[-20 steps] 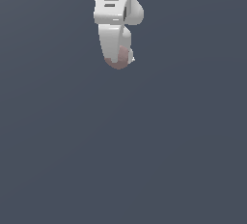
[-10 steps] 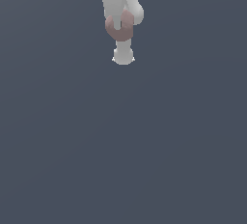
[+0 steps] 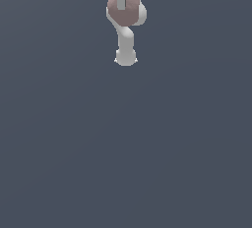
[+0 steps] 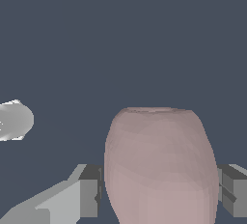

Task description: Pick up the object and move it to a goal position.

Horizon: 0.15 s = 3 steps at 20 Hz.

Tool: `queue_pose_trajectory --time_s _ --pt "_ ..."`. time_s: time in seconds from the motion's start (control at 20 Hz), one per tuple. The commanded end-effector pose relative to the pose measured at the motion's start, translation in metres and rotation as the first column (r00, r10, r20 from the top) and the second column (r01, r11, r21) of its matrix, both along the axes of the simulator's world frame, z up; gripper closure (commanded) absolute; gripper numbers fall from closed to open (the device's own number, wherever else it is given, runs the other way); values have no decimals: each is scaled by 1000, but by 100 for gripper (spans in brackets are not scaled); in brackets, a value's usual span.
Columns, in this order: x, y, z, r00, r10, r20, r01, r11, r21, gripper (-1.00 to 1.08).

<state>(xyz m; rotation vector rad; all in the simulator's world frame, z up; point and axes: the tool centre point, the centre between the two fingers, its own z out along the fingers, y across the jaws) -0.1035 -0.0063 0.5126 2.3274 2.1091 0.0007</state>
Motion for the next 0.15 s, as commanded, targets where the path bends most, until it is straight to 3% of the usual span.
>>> queue_pose_trajectory --time_s 0.0,0.1 --pt "0 0 4 1000 0 -1 0 1000 0 108" --pt "0 1 4 1000 0 -1 0 1000 0 108"
